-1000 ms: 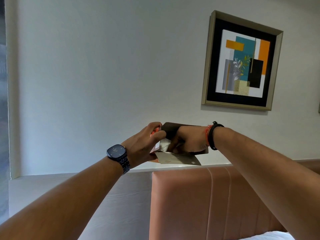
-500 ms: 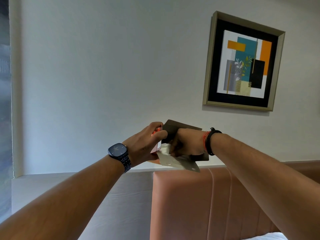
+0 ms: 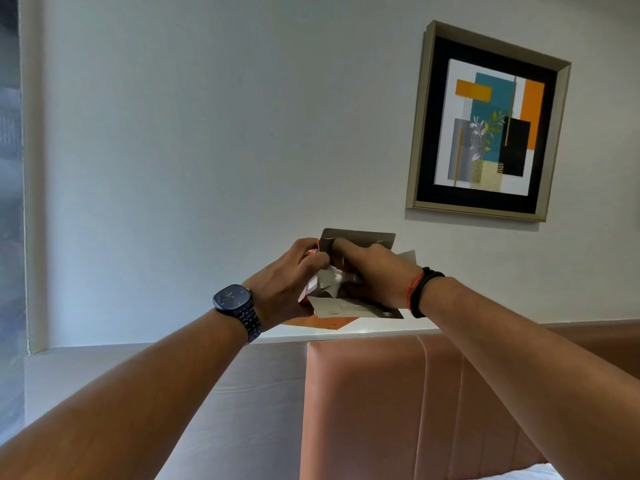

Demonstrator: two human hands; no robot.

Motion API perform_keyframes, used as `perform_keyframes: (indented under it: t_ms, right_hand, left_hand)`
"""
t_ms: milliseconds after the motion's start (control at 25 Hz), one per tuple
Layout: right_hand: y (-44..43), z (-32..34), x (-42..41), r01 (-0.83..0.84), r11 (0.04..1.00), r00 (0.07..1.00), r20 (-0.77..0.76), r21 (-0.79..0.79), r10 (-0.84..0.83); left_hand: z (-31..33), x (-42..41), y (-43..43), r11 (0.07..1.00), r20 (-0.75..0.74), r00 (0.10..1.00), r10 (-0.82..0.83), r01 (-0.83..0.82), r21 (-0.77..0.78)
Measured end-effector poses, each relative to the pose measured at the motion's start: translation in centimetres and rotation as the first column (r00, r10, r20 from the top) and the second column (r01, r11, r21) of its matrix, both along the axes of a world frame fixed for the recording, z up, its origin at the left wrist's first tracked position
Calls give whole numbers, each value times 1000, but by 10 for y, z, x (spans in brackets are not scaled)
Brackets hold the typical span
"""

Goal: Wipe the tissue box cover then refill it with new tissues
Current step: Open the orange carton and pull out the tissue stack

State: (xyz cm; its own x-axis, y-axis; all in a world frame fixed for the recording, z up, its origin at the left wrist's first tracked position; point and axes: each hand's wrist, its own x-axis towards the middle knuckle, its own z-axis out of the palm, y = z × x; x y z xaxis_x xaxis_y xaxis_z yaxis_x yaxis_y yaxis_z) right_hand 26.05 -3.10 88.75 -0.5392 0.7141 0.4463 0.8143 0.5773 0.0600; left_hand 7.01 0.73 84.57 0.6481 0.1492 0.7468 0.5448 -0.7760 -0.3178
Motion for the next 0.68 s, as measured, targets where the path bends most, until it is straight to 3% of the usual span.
perform_keyframes:
  t_ms: [120,440,680]
  right_hand:
    - [1,1,2,-41,999,997,-68,-23,40]
    - [-7,10,2,65,995,994,94,-81,-58]
    - [-7,15,-2,133,989,970,196,63,-143]
  left_hand:
    - [-3,-1,3,999,20,999,43,-43,17]
    - [1,3,-2,998,23,998,64,-64,21]
    - [3,6,-4,1000,83,996,8,-6,-24]
